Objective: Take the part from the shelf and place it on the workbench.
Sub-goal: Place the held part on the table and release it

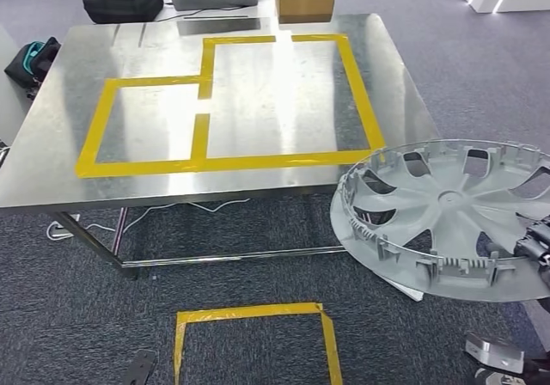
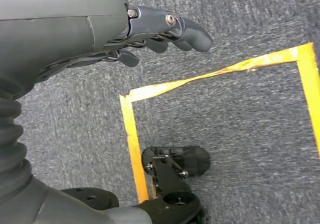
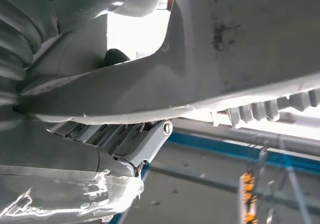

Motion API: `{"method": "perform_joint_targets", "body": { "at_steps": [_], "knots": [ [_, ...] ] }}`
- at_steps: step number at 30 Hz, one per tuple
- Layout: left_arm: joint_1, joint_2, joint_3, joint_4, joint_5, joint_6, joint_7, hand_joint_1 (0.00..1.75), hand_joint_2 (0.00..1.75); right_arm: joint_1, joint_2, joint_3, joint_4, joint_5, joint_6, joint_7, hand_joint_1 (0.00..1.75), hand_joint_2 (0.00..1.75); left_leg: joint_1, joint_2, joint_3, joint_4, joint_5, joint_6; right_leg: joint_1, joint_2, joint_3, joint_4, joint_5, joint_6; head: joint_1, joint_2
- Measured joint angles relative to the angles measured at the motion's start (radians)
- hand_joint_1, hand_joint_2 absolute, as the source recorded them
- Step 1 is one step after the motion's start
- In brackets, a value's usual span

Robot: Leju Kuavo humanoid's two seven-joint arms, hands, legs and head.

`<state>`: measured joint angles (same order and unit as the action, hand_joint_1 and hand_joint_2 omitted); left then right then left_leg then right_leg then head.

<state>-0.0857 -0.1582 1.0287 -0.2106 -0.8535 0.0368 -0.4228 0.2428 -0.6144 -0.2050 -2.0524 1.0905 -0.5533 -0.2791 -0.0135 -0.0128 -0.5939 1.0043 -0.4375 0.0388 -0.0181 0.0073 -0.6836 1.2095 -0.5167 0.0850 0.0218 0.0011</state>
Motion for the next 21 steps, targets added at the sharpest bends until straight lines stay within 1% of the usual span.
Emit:
{"method": "perform_joint_targets", "body": {
  "at_steps": [1, 2, 3, 4, 5, 6, 7, 8, 9, 11, 12, 13, 14, 15, 16, 17, 18, 19, 21],
  "knots": [
    [-0.001, -0.001, 0.000, 0.000, -0.003, 0.000, 0.001, 0.00, 1.75, -0.011, -0.016, 0.007, 0.003, 0.002, 0.013, 0.001, 1.75, 1.75, -0.002, -0.001, 0.007, 0.001, -0.006, -0.005, -0.002, 0.001, 0.030, -0.066, 0.037, 0.002, 0.000, 0.000],
    [-0.002, -0.001, -0.001, 0.000, -0.006, -0.001, 0.003, 0.00, 1.75, -0.024, -0.032, 0.015, 0.007, 0.006, 0.026, 0.003, 1.75, 1.75, -0.004, -0.003, 0.012, 0.004, -0.012, -0.009, -0.003, 0.002, 0.056, -0.122, 0.060, -0.001, 0.001, 0.000],
    [-0.003, 0.000, -0.001, 0.000, -0.008, -0.002, 0.004, 0.00, 1.75, -0.037, -0.046, 0.023, 0.012, 0.010, 0.038, 0.006, 1.75, 1.75, -0.006, -0.004, 0.013, 0.007, -0.016, -0.014, -0.004, 0.003, 0.072, -0.155, 0.069, -0.006, 0.000, 0.000],
    [-0.004, 0.000, -0.001, 0.000, -0.009, -0.002, 0.005, 0.00, 1.75, -0.049, -0.059, 0.032, 0.019, 0.014, 0.048, 0.010, 1.75, 1.75, -0.009, -0.004, 0.012, 0.008, -0.017, -0.017, -0.003, 0.004, 0.078, -0.165, 0.065, -0.013, -0.001, 0.000],
    [-0.005, 0.000, -0.002, 0.000, -0.011, -0.002, 0.006, 0.00, 1.75, -0.060, -0.071, 0.041, 0.025, 0.018, 0.057, 0.013, 1.75, 1.75, -0.009, -0.005, 0.012, 0.010, -0.019, -0.019, -0.004, 0.005, 0.079, -0.168, 0.063, -0.022, -0.002, 0.000],
    [-0.006, 0.001, -0.003, 0.000, -0.012, -0.002, 0.007, 0.00, 1.75, -0.068, -0.081, 0.050, 0.032, 0.020, 0.064, 0.016, 1.75, 1.75, -0.009, -0.005, 0.012, 0.010, -0.022, -0.022, -0.005, 0.005, 0.080, -0.168, 0.062, -0.029, -0.003, 0.000],
    [-0.006, 0.001, -0.005, 0.000, -0.014, -0.002, 0.008, 0.00, 1.75, -0.075, -0.091, 0.059, 0.039, 0.021, 0.069, 0.019, 1.75, 1.75, -0.008, -0.004, 0.010, 0.018, -0.029, -0.026, -0.006, 0.004, 0.083, -0.169, 0.059, -0.035, -0.005, 0.000],
    [-0.007, 0.001, -0.007, 0.000, -0.015, -0.002, 0.009, 0.00, 1.75, -0.080, -0.100, 0.067, 0.045, 0.021, 0.072, 0.022, 1.75, 1.75, -0.007, -0.002, -0.002, 0.044, -0.045, -0.032, -0.008, 0.002, 0.087, -0.171, 0.057, -0.041, -0.007, 0.000],
    [-0.008, 0.001, -0.010, 0.000, -0.015, -0.002, 0.009, 0.00, 1.75, -0.085, -0.107, 0.074, 0.050, 0.022, 0.074, 0.025, 1.75, 1.75, -0.005, -0.001, -0.025, 0.089, -0.068, -0.039, -0.009, 0.001, 0.090, -0.172, 0.055, -0.046, -0.009, 0.000],
    [-0.009, 0.000, -0.014, 0.000, -0.017, -0.002, 0.011, 0.00, 1.75, -0.092, -0.118, 0.090, 0.058, 0.022, 0.076, 0.032, 1.75, 1.75, 0.001, 0.001, -0.100, 0.221, -0.117, -0.049, -0.010, -0.001, 0.094, -0.172, 0.049, -0.052, -0.012, 0.000],
    [-0.008, 0.000, -0.016, 0.000, -0.017, -0.001, 0.013, 0.00, 1.75, -0.095, -0.121, 0.097, 0.063, 0.022, 0.076, 0.034, 1.75, 1.75, 0.004, 0.001, -0.132, 0.271, -0.125, -0.051, -0.010, -0.001, 0.097, -0.172, 0.046, -0.053, -0.012, 0.000],
    [-0.008, -0.001, -0.017, 0.000, -0.018, 0.000, 0.015, 0.00, 1.75, -0.097, -0.124, 0.104, 0.067, 0.022, 0.076, 0.036, 1.75, 1.75, 0.005, 0.001, -0.151, 0.290, -0.115, -0.051, -0.010, -0.001, 0.101, -0.172, 0.042, -0.053, -0.012, 0.000],
    [-0.008, -0.002, -0.017, 0.000, -0.020, 0.000, 0.017, 0.00, 1.75, -0.098, -0.128, 0.110, 0.072, 0.022, 0.076, 0.037, 1.75, 1.75, 0.006, 0.001, -0.150, 0.270, -0.083, -0.050, -0.011, 0.000, 0.107, -0.172, 0.037, -0.052, -0.012, 0.000],
    [-0.008, -0.002, -0.018, 0.000, -0.021, 0.001, 0.018, 0.00, 1.75, -0.098, -0.132, 0.115, 0.076, 0.021, 0.076, 0.038, 1.75, 1.75, 0.006, 0.001, -0.133, 0.218, -0.039, -0.047, -0.011, 0.000, 0.115, -0.172, 0.032, -0.050, -0.012, 0.000],
    [-0.008, -0.002, -0.018, 0.000, -0.022, 0.002, 0.019, 0.00, 1.75, -0.098, -0.137, 0.118, 0.080, 0.020, 0.076, 0.040, 1.75, 1.75, 0.006, 0.002, -0.108, 0.154, 0.002, -0.043, -0.011, 0.000, 0.122, -0.173, 0.026, -0.047, -0.012, 0.000],
    [-0.008, -0.003, -0.018, 0.000, -0.023, 0.003, 0.019, 0.00, 1.75, -0.099, -0.142, 0.120, 0.083, 0.019, 0.076, 0.041, 1.75, 1.75, 0.005, 0.002, -0.083, 0.095, 0.028, -0.040, -0.009, 0.001, 0.127, -0.172, 0.019, -0.042, -0.012, 0.000],
    [-0.010, -0.004, -0.019, 0.000, -0.024, 0.004, 0.019, 0.00, 1.75, -0.100, -0.147, 0.121, 0.086, 0.018, 0.077, 0.043, 1.75, 1.75, 0.004, 0.002, -0.065, 0.054, 0.037, -0.036, -0.008, 0.002, 0.129, -0.173, 0.015, -0.037, -0.012, 0.000],
    [-0.011, -0.005, -0.019, 0.000, -0.024, 0.005, 0.020, 0.00, 1.75, -0.101, -0.151, 0.121, 0.089, 0.017, 0.078, 0.044, 1.75, 1.75, 0.003, 0.003, -0.056, 0.033, 0.033, -0.033, -0.007, 0.002, 0.130, -0.175, 0.012, -0.031, -0.012, 0.000],
    [-0.012, -0.007, -0.019, 0.000, -0.024, 0.008, 0.020, 0.00, 1.75, -0.104, -0.158, 0.124, 0.093, 0.016, 0.081, 0.046, 1.75, 1.75, 0.003, 0.002, -0.050, 0.021, 0.021, -0.024, -0.008, 0.002, 0.133, -0.184, 0.009, -0.018, -0.012, 0.000]
  ]
}}
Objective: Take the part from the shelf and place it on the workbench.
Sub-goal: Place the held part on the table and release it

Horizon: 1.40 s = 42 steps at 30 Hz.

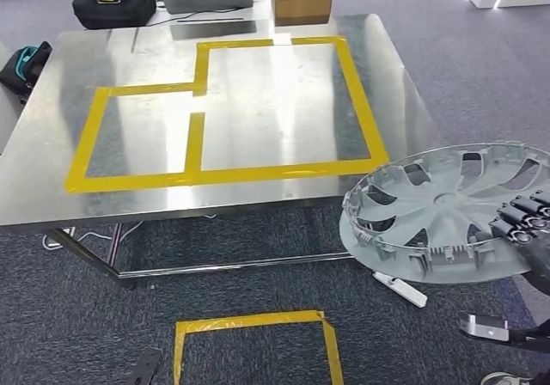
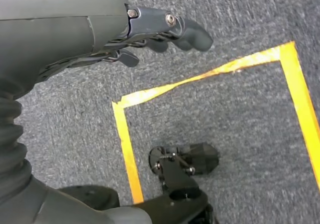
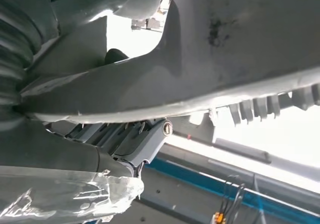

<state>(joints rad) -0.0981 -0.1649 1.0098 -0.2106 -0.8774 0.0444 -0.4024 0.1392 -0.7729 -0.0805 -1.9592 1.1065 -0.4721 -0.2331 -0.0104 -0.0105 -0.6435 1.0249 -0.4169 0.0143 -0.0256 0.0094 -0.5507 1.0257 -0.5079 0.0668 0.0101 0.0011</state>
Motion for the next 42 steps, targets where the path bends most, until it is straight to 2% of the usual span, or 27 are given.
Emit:
{"method": "perform_joint_targets", "body": {
  "at_steps": [2, 3, 5, 6, 7, 8, 10, 11, 12, 13, 17, 19, 21, 22, 23, 24, 26, 27, 28, 31, 33, 36, 37, 38, 39, 41, 42],
  "knots": [
    [0.000, -0.001, 0.000, 0.000, 0.000, 0.002, 0.001, 0.00, 1.75, -0.003, -0.006, 0.003, 0.005, -0.001, 0.004, 0.001, 1.75, 1.75, 0.003, -0.001, 0.011, -0.008, -0.004, 0.012, -0.001, -0.002, -0.009, 0.023, -0.015, 0.010, 0.003, 0.000],
    [-0.001, -0.002, 0.000, 0.000, 0.000, 0.002, 0.001, 0.00, 1.75, -0.007, -0.008, 0.004, 0.007, -0.002, 0.005, 0.001, 1.75, 1.75, 0.005, -0.002, 0.018, -0.011, -0.007, 0.019, -0.001, -0.003, -0.031, 0.064, -0.033, 0.012, 0.006, 0.000],
    [-0.001, -0.003, 0.000, 0.000, 0.000, 0.002, 0.001, 0.00, 1.75, -0.013, -0.010, 0.006, 0.012, -0.002, 0.007, 0.002, 1.75, 1.75, 0.002, -0.002, 0.027, -0.011, -0.016, 0.028, 0.001, -0.003, -0.109, 0.199, -0.080, 0.015, 0.010, 0.000],
    [-0.001, -0.004, 0.000, 0.000, 0.000, 0.002, 0.001, 0.00, 1.75, -0.015, -0.010, 0.008, 0.014, -0.002, 0.008, 0.003, 1.75, 1.75, 0.001, -0.002, 0.032, -0.011, -0.021, 0.030, 0.001, -0.003, -0.149, 0.256, -0.091, 0.016, 0.011, 0.000],
    [0.000, -0.004, 0.000, 0.000, 0.001, 0.002, 0.001, 0.00, 1.75, -0.015, -0.010, 0.011, 0.017, -0.002, 0.008, 0.003, 1.75, 1.75, 0.000, -0.003, 0.039, -0.011, -0.027, 0.031, 0.002, -0.003, -0.174, 0.284, -0.082, 0.016, 0.012, 0.000],
    [0.000, -0.005, 0.000, 0.000, 0.002, 0.002, 0.001, 0.00, 1.75, -0.016, -0.010, 0.014, 0.019, -0.001, 0.009, 0.002, 1.75, 1.75, -0.001, -0.004, 0.049, -0.011, -0.034, 0.031, 0.002, -0.003, -0.180, 0.271, -0.053, 0.015, 0.012, 0.000],
    [0.001, -0.006, 0.000, 0.000, 0.005, 0.001, 0.001, 0.00, 1.75, -0.020, -0.010, 0.021, 0.023, 0.007, 0.009, 0.003, 1.75, 1.75, -0.002, -0.006, 0.071, -0.011, -0.050, 0.027, 0.003, -0.003, -0.143, 0.155, 0.039, 0.011, 0.012, 0.000],
    [0.001, -0.006, 0.000, 0.000, 0.006, 0.001, 0.000, 0.00, 1.75, -0.025, -0.009, 0.025, 0.025, 0.016, 0.008, 0.006, 1.75, 1.75, -0.004, -0.007, 0.080, -0.009, -0.058, 0.023, 0.004, -0.003, -0.115, 0.094, 0.069, 0.009, 0.012, 0.000],
    [0.000, -0.006, 0.000, 0.000, 0.006, 0.001, -0.001, 0.00, 1.75, -0.032, -0.008, 0.029, 0.027, 0.027, 0.006, 0.010, 1.75, 1.75, -0.006, -0.008, 0.084, -0.008, -0.064, 0.018, 0.005, -0.003, -0.093, 0.049, 0.081, 0.005, 0.012, 0.000],
    [0.001, -0.006, 0.000, 0.000, 0.007, 0.000, -0.003, 0.00, 1.75, -0.038, -0.007, 0.032, 0.029, 0.038, 0.001, 0.016, 1.75, 1.75, -0.008, -0.008, 0.085, -0.009, -0.068, 0.014, 0.006, -0.002, -0.081, 0.027, 0.080, 0.000, 0.011, 0.000],
    [0.002, -0.005, 0.000, 0.000, 0.008, 0.001, -0.007, 0.00, 1.75, -0.044, 0.000, 0.035, 0.039, 0.056, -0.013, 0.043, 1.75, 1.75, -0.009, -0.005, 0.081, 0.005, -0.085, -0.005, 0.003, 0.000, -0.068, 0.011, 0.064, -0.024, 0.006, 0.000],
    [0.003, -0.005, 0.000, 0.000, 0.008, 0.001, -0.009, 0.00, 1.75, -0.044, 0.002, 0.035, 0.046, 0.057, -0.016, 0.048, 1.75, 1.75, -0.005, -0.003, 0.031, 0.099, -0.127, -0.019, 0.000, -0.002, -0.058, 0.006, 0.058, -0.034, 0.002, 0.000],
    [0.005, -0.005, 0.000, 0.000, 0.008, 0.001, -0.009, 0.00, 1.75, -0.044, 0.006, 0.036, 0.052, 0.057, -0.020, 0.050, 1.75, 1.75, 0.000, -0.002, -0.050, 0.228, -0.168, -0.028, -0.001, -0.003, -0.051, 0.006, 0.050, -0.039, 0.000, 0.000],
    [0.006, -0.005, 0.000, 0.000, 0.008, 0.001, -0.009, 0.00, 1.75, -0.043, 0.009, 0.036, 0.055, 0.057, -0.022, 0.050, 1.75, 1.75, 0.002, -0.002, -0.078, 0.262, -0.165, -0.029, -0.001, -0.003, -0.046, 0.006, 0.045, -0.039, 0.000, 0.000],
    [0.008, -0.005, 0.000, 0.000, 0.008, 0.001, -0.009, 0.00, 1.75, -0.043, 0.011, 0.036, 0.058, 0.057, -0.022, 0.051, 1.75, 1.75, 0.003, -0.002, -0.090, 0.264, -0.142, -0.030, -0.002, -0.002, -0.039, 0.006, 0.040, -0.038, 0.000, 0.000],
    [0.009, -0.005, 0.000, 0.000, 0.008, 0.001, -0.009, 0.00, 1.75, -0.043, 0.014, 0.037, 0.061, 0.057, -0.022, 0.052, 1.75, 1.75, 0.004, -0.002, -0.084, 0.230, -0.101, -0.029, -0.003, -0.002, -0.030, 0.006, 0.033, -0.036, 0.000, 0.000],
    [0.010, -0.004, 0.000, 0.000, 0.008, 0.001, -0.009, 0.00, 1.75, -0.042, 0.018, 0.037, 0.066, 0.058, -0.023, 0.056, 1.75, 1.75, 0.003, -0.001, -0.042, 0.107, -0.012, -0.024, -0.003, -0.001, -0.012, 0.006, 0.019, -0.028, 0.000, 0.000],
    [0.010, -0.004, 0.000, 0.000, 0.008, 0.001, -0.009, 0.00, 1.75, -0.042, 0.020, 0.036, 0.068, 0.058, -0.024, 0.059, 1.75, 1.75, 0.002, 0.000, -0.021, 0.051, 0.009, -0.020, -0.001, 0.001, -0.008, 0.006, 0.013, -0.023, -0.001, 0.000],
    [0.010, -0.005, 0.000, 0.000, 0.007, 0.001, -0.009, 0.00, 1.75, -0.042, 0.021, 0.036, 0.069, 0.058, -0.026, 0.062, 1.75, 1.75, 0.001, 0.001, -0.007, 0.016, 0.015, -0.016, 0.000, 0.001, -0.006, 0.004, 0.009, -0.017, -0.001, 0.000],
    [0.012, -0.004, 0.000, 0.000, 0.007, 0.001, -0.009, 0.00, 1.75, -0.037, 0.024, 0.035, 0.072, 0.053, -0.027, 0.065, 1.75, 1.75, 0.000, 0.000, 0.006, -0.008, -0.001, -0.001, -0.002, 0.001, 0.000, -0.006, 0.003, 0.002, -0.001, 0.000],
    [0.013, -0.004, 0.000, 0.000, 0.007, 0.001, -0.009, 0.00, 1.75, -0.034, 0.026, 0.035, 0.074, 0.042, -0.024, 0.064, 1.75, 1.75, 0.004, -0.001, 0.020, -0.016, -0.006, 0.013, -0.003, -0.002, -0.018, 0.033, -0.016, 0.011, 0.003, 0.000],
    [0.013, -0.005, 0.000, 0.000, 0.004, 0.000, -0.008, 0.00, 1.75, -0.033, 0.035, 0.035, 0.079, 0.005, -0.002, 0.050, 1.75, 1.75, 0.003, -0.002, 0.038, -0.019, -0.021, 0.026, -0.002, -0.003, -0.132, 0.222, -0.077, 0.016, 0.008, 0.000],
    [0.014, -0.005, 0.000, 0.000, 0.002, 0.000, -0.007, 0.00, 1.75, -0.032, 0.041, 0.039, 0.082, -0.007, 0.009, 0.043, 1.75, 1.75, 0.002, -0.002, 0.046, -0.019, -0.028, 0.027, -0.002, -0.003, -0.167, 0.268, -0.080, 0.017, 0.008, 0.000],
    [0.015, -0.005, 0.000, 0.000, 0.000, 0.000, -0.006, 0.00, 1.75, -0.032, 0.047, 0.044, 0.086, -0.016, 0.018, 0.035, 1.75, 1.75, 0.002, -0.002, 0.055, -0.018, -0.035, 0.026, -0.002, -0.003, -0.185, 0.279, -0.062, 0.017, 0.008, 0.000],
    [0.016, -0.006, 0.000, 0.000, -0.002, 0.000, -0.004, 0.00, 1.75, -0.033, 0.052, 0.050, 0.090, -0.020, 0.025, 0.030, 1.75, 1.75, 0.002, -0.003, 0.068, -0.018, -0.044, 0.025, -0.002, -0.003, -0.183, 0.250, -0.024, 0.016, 0.008, 0.000],
    [0.016, -0.007, 0.000, 0.000, -0.005, 0.000, -0.002, 0.00, 1.75, -0.038, 0.062, 0.063, 0.100, -0.020, 0.031, 0.024, 1.75, 1.75, 0.001, -0.004, 0.093, -0.018, -0.062, 0.019, -0.002, -0.004, -0.137, 0.126, 0.063, 0.015, 0.008, 0.000],
    [0.015, -0.007, 0.000, 0.000, -0.007, 0.000, -0.001, 0.00, 1.75, -0.043, 0.067, 0.069, 0.106, -0.018, 0.033, 0.022, 1.75, 1.75, -0.001, -0.005, 0.101, -0.017, -0.071, 0.014, -0.002, -0.004, -0.110, 0.068, 0.084, 0.012, 0.008, 0.000]
  ]
}}
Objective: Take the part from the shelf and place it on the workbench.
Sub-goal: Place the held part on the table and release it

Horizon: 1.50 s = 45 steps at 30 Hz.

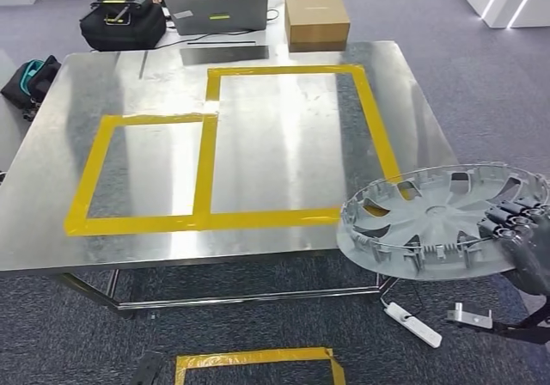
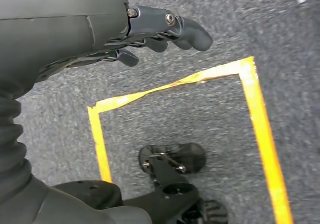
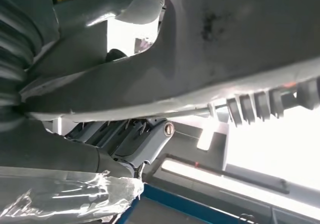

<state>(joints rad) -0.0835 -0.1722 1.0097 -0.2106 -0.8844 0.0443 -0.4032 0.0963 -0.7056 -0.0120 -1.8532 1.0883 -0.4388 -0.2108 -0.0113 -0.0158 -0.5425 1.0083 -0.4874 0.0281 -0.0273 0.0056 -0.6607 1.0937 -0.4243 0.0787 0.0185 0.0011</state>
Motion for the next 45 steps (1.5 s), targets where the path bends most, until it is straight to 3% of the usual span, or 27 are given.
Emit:
{"method": "perform_joint_targets", "body": {
  "at_steps": [2, 6, 7, 9, 10, 11, 12, 14, 15, 17, 21, 22, 25, 26, 27, 28, 30, 31, 32, 35, 37, 40, 41, 42, 43, 45],
  "knots": [
    [-0.003, 0.000, -0.001, 0.000, -0.005, -0.001, 0.003, 0.00, 1.75, -0.012, 0.012, 0.014, 0.014, 0.010, 0.007, -0.002, 1.75, 1.75, -0.003, -0.001, 0.005, 0.000, -0.008, -0.010, 0.003, 0.002, 0.026, -0.047, -0.001, -0.010, -0.002, 0.000],
    [-0.010, 0.000, -0.005, 0.000, -0.010, -0.003, 0.009, 0.00, 1.75, -0.037, 0.034, 0.045, 0.047, 0.033, 0.017, 0.000, 1.75, 1.75, -0.001, 0.002, -0.005, 0.029, -0.032, -0.029, 0.001, 0.004, 0.039, -0.056, -0.014, -0.037, -0.007, 0.000],
    [-0.012, 0.000, -0.006, 0.000, -0.012, -0.003, 0.009, 0.00, 1.75, -0.045, 0.039, 0.053, 0.054, 0.036, 0.018, 0.000, 1.75, 1.75, 0.000, 0.003, -0.028, 0.072, -0.051, -0.035, -0.001, 0.003, 0.045, -0.058, -0.018, -0.042, -0.008, 0.000],
    [-0.014, 0.000, -0.007, 0.000, -0.016, 0.003, 0.009, 0.00, 1.75, -0.061, 0.050, 0.077, 0.073, 0.040, 0.023, 0.001, 1.75, 1.75, 0.003, 0.004, -0.109, 0.205, -0.094, -0.043, -0.001, 0.002, 0.053, -0.060, -0.027, -0.049, -0.011, 0.000],
    [-0.014, 0.000, -0.008, 0.000, -0.019, 0.009, 0.009, 0.00, 1.75, -0.068, 0.055, 0.091, 0.084, 0.044, 0.025, 0.002, 1.75, 1.75, 0.004, 0.004, -0.147, 0.258, -0.102, -0.044, -0.001, 0.002, 0.058, -0.060, -0.033, -0.051, -0.011, 0.000],
    [-0.015, -0.001, -0.009, 0.000, -0.022, 0.016, 0.011, 0.00, 1.75, -0.073, 0.060, 0.105, 0.096, 0.049, 0.027, 0.005, 1.75, 1.75, 0.005, 0.004, -0.173, 0.283, -0.091, -0.044, -0.001, 0.002, 0.064, -0.060, -0.038, -0.051, -0.011, 0.000],
    [-0.015, -0.001, -0.011, 0.000, -0.024, 0.022, 0.013, 0.00, 1.75, -0.078, 0.065, 0.119, 0.107, 0.054, 0.028, 0.008, 1.75, 1.75, 0.005, 0.004, -0.178, 0.268, -0.059, -0.042, -0.001, 0.003, 0.071, -0.060, -0.044, -0.050, -0.011, 0.000],
    [-0.018, -0.001, -0.017, 0.000, -0.027, 0.028, 0.016, 0.00, 1.75, -0.089, 0.071, 0.141, 0.126, 0.065, 0.027, 0.013, 1.75, 1.75, 0.004, 0.005, -0.143, 0.153, 0.033, -0.034, -0.001, 0.003, 0.090, -0.061, -0.057, -0.045, -0.011, 0.000],
    [-0.021, -0.001, -0.020, 0.000, -0.027, 0.029, 0.017, 0.00, 1.75, -0.095, 0.074, 0.149, 0.134, 0.067, 0.027, 0.015, 1.75, 1.75, 0.003, 0.006, -0.118, 0.090, 0.062, -0.029, 0.000, 0.004, 0.097, -0.061, -0.064, -0.040, -0.011, 0.000],
    [-0.026, -0.002, -0.023, 0.000, -0.027, 0.030, 0.018, 0.00, 1.75, -0.106, 0.080, 0.163, 0.146, 0.069, 0.027, 0.018, 1.75, 1.75, 0.001, 0.007, -0.088, 0.018, 0.071, -0.021, 0.003, 0.006, 0.105, -0.064, -0.071, -0.027, -0.011, 0.000],
    [-0.030, -0.006, -0.024, 0.000, -0.026, 0.032, 0.020, 0.00, 1.75, -0.130, 0.102, 0.201, 0.176, 0.063, 0.030, 0.018, 1.75, 1.75, 0.005, 0.005, -0.060, -0.003, 0.052, 0.001, 0.003, 0.002, 0.106, -0.042, -0.078, -0.004, -0.005, 0.000],
    [-0.031, -0.008, -0.024, 0.000, -0.026, 0.032, 0.020, 0.00, 1.75, -0.137, 0.109, 0.212, 0.184, 0.063, 0.030, 0.018, 1.75, 1.75, 0.006, 0.004, -0.051, -0.004, 0.048, 0.006, 0.003, 0.001, 0.084, -0.003, -0.091, -0.001, -0.002, 0.000],
    [-0.031, -0.009, -0.024, 0.000, -0.030, 0.032, 0.033, 0.00, 1.75, -0.149, 0.130, 0.244, 0.210, 0.069, 0.030, 0.017, 1.75, 1.75, 0.004, 0.004, -0.027, -0.004, 0.027, 0.013, 0.005, 0.000, -0.038, 0.176, -0.146, 0.003, 0.004, 0.000],
    [-0.030, -0.009, -0.025, 0.000, -0.034, 0.032, 0.043, 0.00, 1.75, -0.154, 0.141, 0.259, 0.223, 0.074, 0.030, 0.016, 1.75, 1.75, 0.003, 0.003, -0.017, -0.004, 0.018, 0.013, 0.006, 0.000, -0.068, 0.203, -0.152, 0.002, 0.004, 0.000],
    [-0.029, -0.009, -0.027, 0.000, -0.038, 0.033, 0.053, 0.00, 1.75, -0.161, 0.154, 0.277, 0.237, 0.080, 0.030, 0.015, 1.75, 1.75, 0.003, 0.003, -0.004, -0.004, 0.009, 0.012, 0.006, 0.000, -0.080, 0.193, -0.143, 0.001, 0.005, 0.000],
    [-0.029, -0.008, -0.029, 0.000, -0.043, 0.033, 0.062, 0.00, 1.75, -0.171, 0.168, 0.297, 0.254, 0.086, 0.028, 0.015, 1.75, 1.75, 0.003, 0.003, 0.010, -0.004, -0.002, 0.010, 0.006, 0.000, -0.074, 0.150, -0.113, -0.002, 0.005, 0.000],
    [-0.031, -0.008, -0.036, 0.000, -0.052, 0.033, 0.074, 0.00, 1.75, -0.193, 0.202, 0.341, 0.296, 0.099, 0.017, 0.020, 1.75, 1.75, 0.002, 0.003, 0.040, -0.003, -0.025, 0.003, 0.007, -0.001, -0.038, 0.024, -0.021, -0.008, 0.005, 0.000],
    [-0.033, -0.008, -0.040, 0.000, -0.056, 0.033, 0.080, 0.00, 1.75, -0.207, 0.220, 0.363, 0.321, 0.104, 0.010, 0.025, 1.75, 1.75, 0.001, 0.003, 0.050, -0.004, -0.035, -0.003, 0.008, -0.002, -0.022, -0.021, 0.006, -0.013, 0.005, 0.000],
    [-0.035, -0.007, -0.045, 0.000, -0.061, 0.032, 0.085, 0.00, 1.75, -0.219, 0.239, 0.384, 0.346, 0.106, 0.003, 0.031, 1.75, 1.75, 0.001, 0.003, 0.056, -0.007, -0.043, -0.009, 0.010, -0.002, -0.012, -0.044, 0.023, -0.019, 0.004, 0.000],
    [-0.042, -0.004, -0.056, 0.000, -0.074, 0.029, 0.097, 0.00, 1.75, -0.251, 0.282, 0.430, 0.406, 0.096, -0.003, 0.042, 1.75, 1.75, 0.000, 0.004, 0.064, -0.005, -0.045, -0.026, 0.011, -0.001, 0.001, -0.050, 0.021, -0.040, 0.002, 0.000],
    [-0.047, -0.003, -0.064, 0.000, -0.080, 0.026, 0.100, 0.00, 1.75, -0.283, 0.305, 0.449, 0.453, 0.085, -0.003, 0.041, 1.75, 1.75, 0.001, 0.005, 0.032, 0.054, -0.047, -0.037, 0.007, -0.001, 0.011, -0.055, 0.017, -0.047, -0.001, 0.000],
    [-0.053, -0.003, -0.081, 0.000, -0.095, 0.019, 0.103, 0.00, 1.75, -0.346, 0.346, 0.482, 0.561, 0.073, 0.012, 0.027, 1.75, 1.75, 0.006, 0.005, -0.087, 0.219, -0.106, -0.052, 0.005, 0.001, 0.024, -0.057, 0.005, -0.056, -0.004, 0.000],
    [-0.054, -0.003, -0.087, 0.000, -0.103, 0.018, 0.105, 0.00, 1.75, -0.364, 0.358, 0.494, 0.599, 0.071, 0.021, 0.020, 1.75, 1.75, 0.007, 0.005, -0.120, 0.247, -0.121, -0.054, 0.005, 0.002, 0.029, -0.057, -0.001, -0.058, -0.004, 0.000],
    [-0.054, -0.003, -0.094, 0.000, -0.111, 0.019, 0.108, 0.00, 1.75, -0.383, 0.372, 0.506, 0.638, 0.070, 0.029, 0.012, 1.75, 1.75, 0.008, 0.005, -0.138, 0.247, -0.114, -0.055, 0.005, 0.002, 0.037, -0.057, -0.007, -0.058, -0.004, 0.000],
    [-0.055, -0.003, -0.102, 0.000, -0.118, 0.019, 0.112, 0.00, 1.75, -0.405, 0.386, 0.519, 0.677, 0.069, 0.034, 0.004, 1.75, 1.75, 0.008, 0.005, -0.141, 0.216, -0.080, -0.054, 0.005, 0.003, 0.046, -0.058, -0.013, -0.059, -0.004, 0.000],
    [-0.058, -0.003, -0.116, 0.000, -0.128, 0.020, 0.115, 0.00, 1.75, -0.452, 0.416, 0.544, 0.751, 0.069, 0.036, -0.007, 1.75, 1.75, 0.009, 0.009, -0.119, 0.099, 0.029, -0.051, 0.006, 0.006, 0.064, -0.058, -0.024, -0.056, -0.004, 0.000]
  ]
}}
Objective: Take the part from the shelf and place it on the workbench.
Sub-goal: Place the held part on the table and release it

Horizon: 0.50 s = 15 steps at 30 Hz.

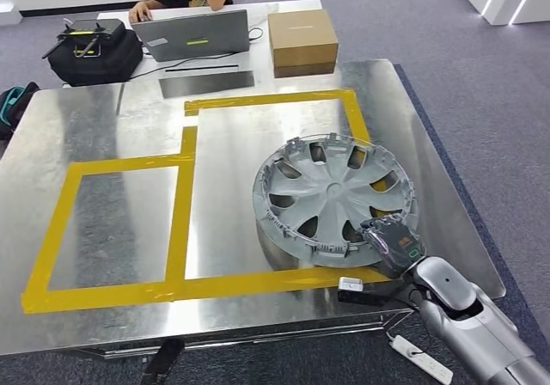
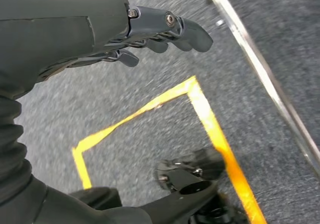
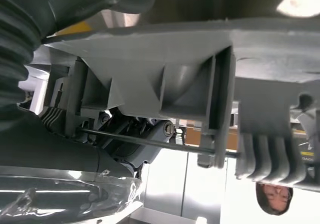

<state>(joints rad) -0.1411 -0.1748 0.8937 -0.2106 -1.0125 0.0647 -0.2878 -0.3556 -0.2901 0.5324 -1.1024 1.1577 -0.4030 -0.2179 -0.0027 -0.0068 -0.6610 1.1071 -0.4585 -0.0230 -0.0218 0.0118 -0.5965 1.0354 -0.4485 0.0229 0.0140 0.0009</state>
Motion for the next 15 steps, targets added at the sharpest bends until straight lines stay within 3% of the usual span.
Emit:
{"method": "perform_joint_targets", "body": {
  "at_steps": [2, 4, 5, 8, 9, 15],
  "knots": [
    [-0.006, 0.000, -0.012, 0.000, -0.005, 0.001, 0.001, 0.00, 1.75, -0.043, 0.026, 0.024, 0.064, 0.002, 0.001, -0.005, 1.75, 1.75, -0.001, 0.004, 0.017, -0.084, 0.049, 0.007, 0.003, 0.004, 0.008, -0.002, -0.009, 0.009, 0.000, 0.000],
    [-0.010, -0.001, -0.022, 0.000, -0.008, 0.003, 0.001, 0.00, 1.75, -0.082, 0.047, 0.044, 0.118, 0.008, 0.001, -0.007, 1.75, 1.75, -0.002, 0.005, 0.021, -0.101, 0.054, 0.011, 0.006, 0.006, 0.010, -0.007, -0.015, 0.016, 0.000, 0.000],
    [-0.011, -0.002, -0.027, 0.000, -0.009, 0.005, 0.001, 0.00, 1.75, -0.100, 0.056, 0.054, 0.141, 0.011, 0.001, -0.008, 1.75, 1.75, -0.001, 0.004, 0.024, -0.104, 0.063, 0.008, 0.007, 0.006, 0.011, -0.010, -0.018, 0.008, 0.000, 0.000],
    [-0.018, -0.006, -0.039, 0.000, -0.012, 0.007, -0.002, 0.00, 1.75, -0.147, 0.077, 0.084, 0.198, 0.018, -0.002, -0.014, 1.75, 1.75, 0.001, 0.001, 0.029, -0.108, 0.070, 0.006, 0.012, 0.003, 0.016, -0.018, -0.022, -0.035, 0.001, 0.000],
    [-0.020, -0.007, -0.042, 0.000, -0.013, 0.006, -0.003, 0.00, 1.75, -0.161, 0.084, 0.092, 0.211, 0.018, -0.003, -0.021, 1.75, 1.75, 0.001, 0.000, 0.030, -0.108, 0.070, 0.010, 0.012, 0.002, 0.019, -0.022, -0.021, -0.036, 0.001, 0.000],
    [-0.024, -0.010, -0.064, 0.000, -0.023, 0.002, -0.006, 0.00, 1.75, -0.209, 0.127, 0.152, 0.248, -0.004, 0.009, -0.093, 1.75, 1.75, 0.000, -0.002, 0.030, -0.107, 0.069, 0.019, 0.011, 0.000, 0.040, -0.041, -0.007, 0.013, 0.000, 0.000]
  ]
}}
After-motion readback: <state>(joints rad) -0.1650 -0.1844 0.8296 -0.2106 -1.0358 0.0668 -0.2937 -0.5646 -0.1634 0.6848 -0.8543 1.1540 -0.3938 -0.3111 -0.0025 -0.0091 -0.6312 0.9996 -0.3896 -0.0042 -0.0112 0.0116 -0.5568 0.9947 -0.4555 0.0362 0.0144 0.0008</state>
